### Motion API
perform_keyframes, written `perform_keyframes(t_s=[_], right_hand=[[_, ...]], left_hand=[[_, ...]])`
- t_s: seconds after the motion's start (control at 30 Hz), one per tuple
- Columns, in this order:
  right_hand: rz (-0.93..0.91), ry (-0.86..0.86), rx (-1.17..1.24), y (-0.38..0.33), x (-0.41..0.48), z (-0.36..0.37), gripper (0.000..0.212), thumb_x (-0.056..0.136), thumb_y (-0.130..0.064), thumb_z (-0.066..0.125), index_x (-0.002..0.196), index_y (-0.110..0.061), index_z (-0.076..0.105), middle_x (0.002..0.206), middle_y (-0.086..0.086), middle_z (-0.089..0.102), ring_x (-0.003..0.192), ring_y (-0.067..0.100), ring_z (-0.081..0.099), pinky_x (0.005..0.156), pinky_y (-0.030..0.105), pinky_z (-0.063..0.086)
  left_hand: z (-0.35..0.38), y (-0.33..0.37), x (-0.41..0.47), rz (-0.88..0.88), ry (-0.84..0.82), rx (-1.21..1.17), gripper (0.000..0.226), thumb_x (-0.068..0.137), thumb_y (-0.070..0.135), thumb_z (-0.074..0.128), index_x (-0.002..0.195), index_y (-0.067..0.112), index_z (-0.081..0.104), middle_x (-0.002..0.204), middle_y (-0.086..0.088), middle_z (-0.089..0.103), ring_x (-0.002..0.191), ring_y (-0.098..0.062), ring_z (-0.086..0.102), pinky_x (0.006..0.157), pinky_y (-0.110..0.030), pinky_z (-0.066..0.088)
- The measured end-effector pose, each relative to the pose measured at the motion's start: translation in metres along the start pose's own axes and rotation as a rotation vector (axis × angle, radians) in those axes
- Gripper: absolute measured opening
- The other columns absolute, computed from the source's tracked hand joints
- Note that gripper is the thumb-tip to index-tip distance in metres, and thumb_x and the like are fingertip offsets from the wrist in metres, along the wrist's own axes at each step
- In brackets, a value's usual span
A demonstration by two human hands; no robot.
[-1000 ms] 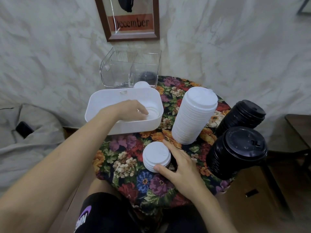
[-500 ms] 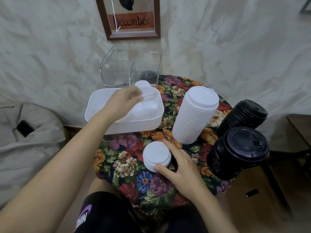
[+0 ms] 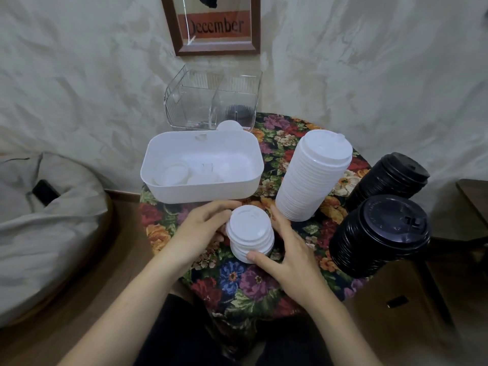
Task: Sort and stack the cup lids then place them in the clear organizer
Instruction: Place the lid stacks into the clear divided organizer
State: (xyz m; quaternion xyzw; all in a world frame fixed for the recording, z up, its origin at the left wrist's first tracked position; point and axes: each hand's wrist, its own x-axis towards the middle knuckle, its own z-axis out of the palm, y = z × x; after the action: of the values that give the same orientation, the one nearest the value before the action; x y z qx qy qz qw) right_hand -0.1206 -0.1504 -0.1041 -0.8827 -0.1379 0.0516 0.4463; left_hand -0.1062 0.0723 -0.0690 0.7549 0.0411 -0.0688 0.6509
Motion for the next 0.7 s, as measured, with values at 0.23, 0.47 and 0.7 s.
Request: perform_keyframes(t_s=[0.23, 0.47, 0.7], right_hand=[[-0.017, 0.005, 0.011, 0.001, -0.001, 0.000, 0.093, 0.086, -0.065, 0.071, 0.157, -0.061, 0.012, 0.160, -0.030, 0.030, 0.148, -0.005, 0.029, 0.119, 0.033, 0.034], [0.001, 0.016, 0.024, 0.002, 0.000, 0.002, 0.087, 0.079, -0.079, 0.065, 0.154, -0.059, 0.026, 0.156, -0.027, 0.040, 0.143, -0.003, 0.036, 0.114, 0.033, 0.036], [0.022, 0.043, 0.038, 0.002, 0.001, 0.004, 0.072, 0.084, -0.073, 0.066, 0.149, -0.057, 0.038, 0.147, -0.026, 0.049, 0.136, -0.002, 0.045, 0.112, 0.036, 0.044]], left_hand=[[0.003, -0.009, 0.006, 0.128, -0.063, 0.236, 0.031, 0.095, 0.035, 0.074, 0.124, 0.042, 0.069, 0.119, 0.021, 0.072, 0.104, -0.010, 0.067, 0.094, -0.032, 0.053], [0.007, -0.013, 0.002, 0.151, -0.028, 0.350, 0.035, 0.096, 0.040, 0.071, 0.130, 0.041, 0.068, 0.115, 0.017, 0.068, 0.090, -0.006, 0.060, 0.082, -0.027, 0.049], [0.006, -0.016, -0.002, 0.177, -0.041, 0.409, 0.039, 0.096, 0.042, 0.071, 0.134, 0.041, 0.065, 0.119, 0.023, 0.062, 0.099, -0.002, 0.060, 0.093, -0.029, 0.049]])
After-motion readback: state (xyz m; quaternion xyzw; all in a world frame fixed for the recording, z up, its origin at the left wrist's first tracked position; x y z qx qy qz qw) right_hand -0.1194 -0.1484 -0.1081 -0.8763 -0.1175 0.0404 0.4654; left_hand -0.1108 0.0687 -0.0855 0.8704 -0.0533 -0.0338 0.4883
